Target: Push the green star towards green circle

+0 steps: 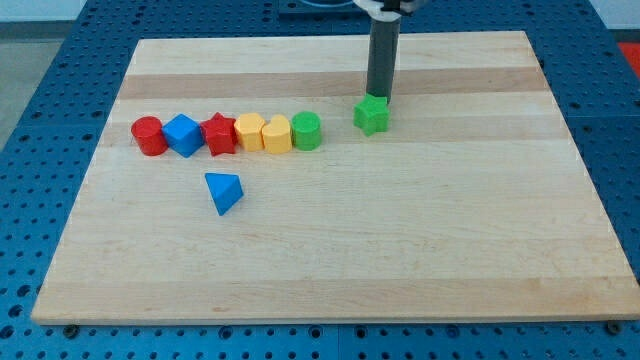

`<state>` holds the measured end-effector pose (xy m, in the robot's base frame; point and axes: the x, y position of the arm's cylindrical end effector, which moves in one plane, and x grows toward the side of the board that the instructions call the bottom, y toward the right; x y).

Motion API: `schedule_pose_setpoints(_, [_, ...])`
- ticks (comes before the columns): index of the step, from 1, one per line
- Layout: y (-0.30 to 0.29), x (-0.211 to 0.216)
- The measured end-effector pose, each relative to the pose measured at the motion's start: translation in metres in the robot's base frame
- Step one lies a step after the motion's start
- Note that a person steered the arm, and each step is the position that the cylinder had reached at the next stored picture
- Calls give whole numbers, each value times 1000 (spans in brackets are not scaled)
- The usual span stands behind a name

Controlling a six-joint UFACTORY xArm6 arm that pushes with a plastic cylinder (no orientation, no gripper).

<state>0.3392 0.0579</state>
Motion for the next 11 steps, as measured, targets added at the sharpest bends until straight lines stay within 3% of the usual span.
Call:
schedule_pose_setpoints(3, [33, 3])
schedule_pose_setpoints(4, [39, 23])
schedule_pose_setpoints(7, [-1, 26])
schedule_pose_setpoints(11, [-11, 32])
